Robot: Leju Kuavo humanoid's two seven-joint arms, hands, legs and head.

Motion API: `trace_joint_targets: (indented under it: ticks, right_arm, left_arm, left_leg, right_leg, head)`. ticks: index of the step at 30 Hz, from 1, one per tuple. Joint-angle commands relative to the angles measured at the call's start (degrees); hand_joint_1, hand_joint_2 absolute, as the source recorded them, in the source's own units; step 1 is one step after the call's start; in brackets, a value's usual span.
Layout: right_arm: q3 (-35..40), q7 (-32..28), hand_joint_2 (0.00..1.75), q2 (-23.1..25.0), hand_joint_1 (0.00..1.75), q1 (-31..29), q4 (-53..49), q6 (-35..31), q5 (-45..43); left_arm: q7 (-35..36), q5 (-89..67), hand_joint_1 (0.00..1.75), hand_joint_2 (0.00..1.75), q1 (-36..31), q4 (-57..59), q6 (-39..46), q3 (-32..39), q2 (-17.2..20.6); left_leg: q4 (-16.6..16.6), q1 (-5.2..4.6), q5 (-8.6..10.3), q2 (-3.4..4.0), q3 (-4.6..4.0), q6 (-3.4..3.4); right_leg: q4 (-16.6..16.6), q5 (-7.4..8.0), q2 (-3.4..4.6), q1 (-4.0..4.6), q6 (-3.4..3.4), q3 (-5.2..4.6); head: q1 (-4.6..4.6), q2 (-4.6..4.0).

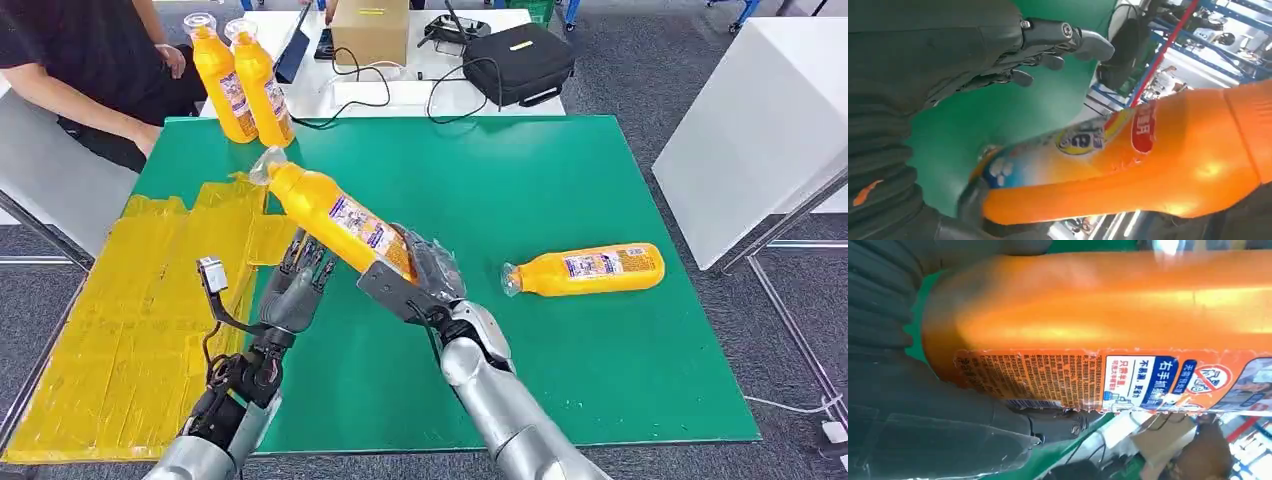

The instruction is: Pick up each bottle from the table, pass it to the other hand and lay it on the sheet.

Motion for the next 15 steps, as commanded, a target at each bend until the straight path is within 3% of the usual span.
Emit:
trace_joint_targets:
  ticks: [1, 10, 15]
  right_arm:
    - [13.1, 1.4, 1.75, -0.9, 1.75, -3.3, 9.0, -1.2, -6.0]
    - [38.2, 5.6, 1.75, -0.9, 1.75, -3.5, 10.4, -2.1, -21.1]
    - [43.4, 6.8, 1.75, -0.9, 1.75, -4.6, 10.5, -3.4, -25.3]
  left_arm:
    - [-0.8, 1.2, 0.0, 1.75, -3.3, 3.3, 0.2, -3.0, 2.2]
    - [-1.6, 1.7, 0.0, 1.75, -5.7, 4.2, 0.9, -2.7, 1.9]
    - [-0.2, 0.9, 0.0, 1.75, -6.0, 2.8, 1.0, -2.8, 1.0]
  left_leg:
    - [0.0, 0.02, -0.09, -0.02, 0.25, 0.07]
    - [0.0, 0.04, -0.07, 0.04, 0.16, 0.05]
    - [0.0, 0.04, -0.08, -0.08, 0.17, 0.08]
  right_leg:
    - [0.0, -0.08, 0.07, 0.05, -0.21, 0.23]
    - [0.0, -0.05, 0.1, 0.06, -0.15, 0.13]
    - [0.0, -0.09, -0.01, 0.06, -0.19, 0.16]
  head:
    - [0.0, 0.0]
    - [0.0, 0.0]
    - [-0.02, 0.0]
